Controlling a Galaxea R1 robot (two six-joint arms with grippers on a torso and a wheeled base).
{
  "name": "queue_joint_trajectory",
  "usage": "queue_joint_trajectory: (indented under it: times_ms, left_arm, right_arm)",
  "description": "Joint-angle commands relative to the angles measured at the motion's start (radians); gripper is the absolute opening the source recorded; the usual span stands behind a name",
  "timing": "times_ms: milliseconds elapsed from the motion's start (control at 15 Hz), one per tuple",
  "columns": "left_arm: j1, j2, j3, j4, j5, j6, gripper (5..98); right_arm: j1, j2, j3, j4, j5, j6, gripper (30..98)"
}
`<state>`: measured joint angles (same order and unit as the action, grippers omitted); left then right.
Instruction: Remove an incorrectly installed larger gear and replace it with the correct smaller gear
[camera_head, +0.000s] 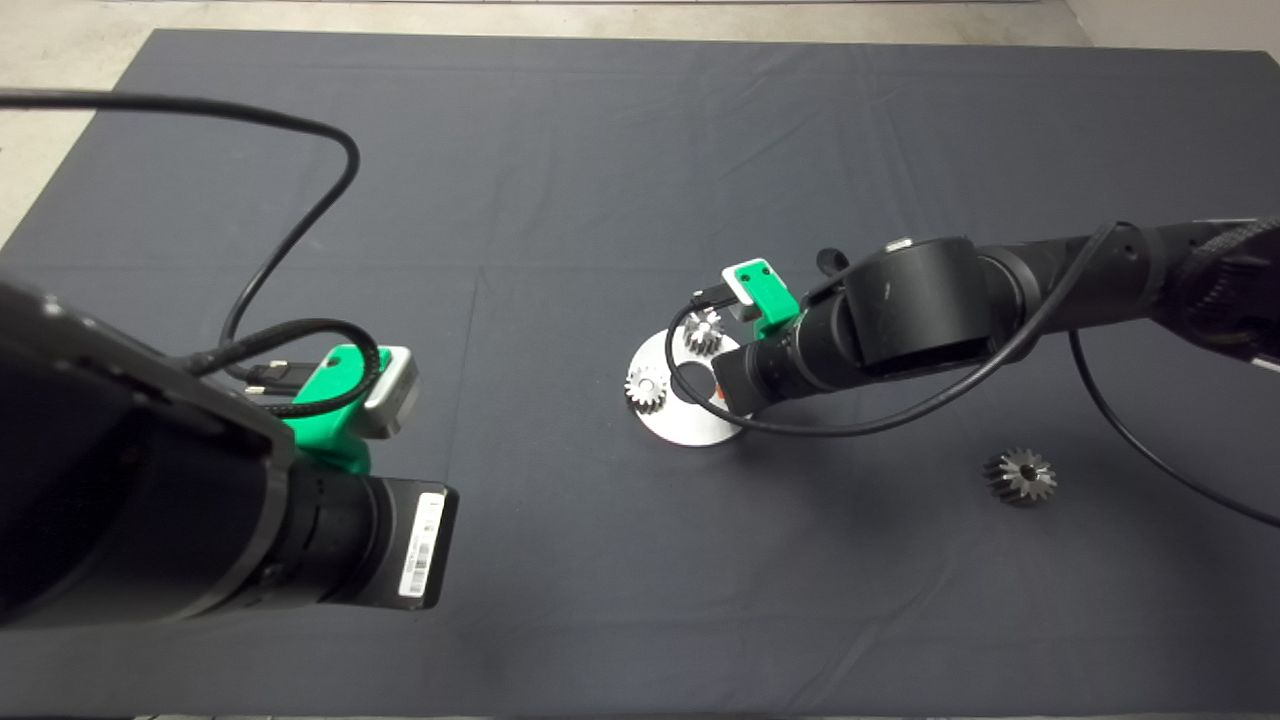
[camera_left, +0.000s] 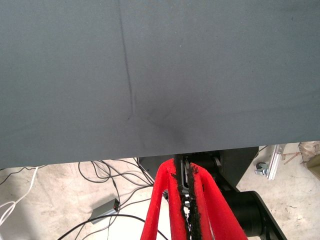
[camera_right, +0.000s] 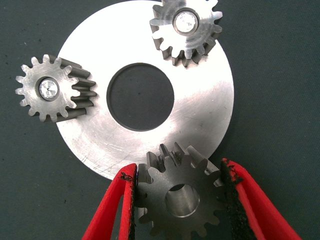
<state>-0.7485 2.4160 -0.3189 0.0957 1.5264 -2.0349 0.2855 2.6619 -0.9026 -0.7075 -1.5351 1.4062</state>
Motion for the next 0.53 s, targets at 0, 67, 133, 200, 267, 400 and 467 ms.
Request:
queue_joint_trajectory:
  times_ms: [0, 67, 133, 200, 267, 400, 467]
  left_arm:
    - [-0.017, -0.016, 0.014, 0.007, 0.072, -0.007, 5.3]
    - [-0.017, -0.022, 0.015, 0.008, 0.072, -0.007, 5.3]
    - [-0.017, -0.024, 0.015, 0.008, 0.072, -0.007, 5.3]
    - [-0.015, -0.024, 0.014, 0.007, 0.072, -0.007, 5.3]
    - [-0.017, -0.025, 0.014, 0.008, 0.072, -0.007, 5.3]
    - [-0.016, -0.025, 0.014, 0.007, 0.072, -0.007, 5.3]
    - [-0.017, -0.027, 0.014, 0.007, 0.073, -0.007, 5.3]
  right_arm:
    - [0.027, -0.003, 0.004, -0.041, -0.079, -0.004, 35.4]
    - [0.029, -0.001, 0.002, -0.041, -0.079, -0.005, 35.3]
    - [0.029, -0.001, 0.002, -0.041, -0.079, -0.012, 35.4]
    - [0.027, 0.002, 0.001, -0.041, -0.079, -0.016, 35.4]
    - [0.027, 0.004, 0.002, -0.041, -0.079, -0.016, 35.4]
    - [0.026, 0.005, -0.001, -0.044, -0.08, -0.016, 35.3]
    - [0.018, 0.007, -0.011, -0.056, -0.079, -0.016, 35.4]
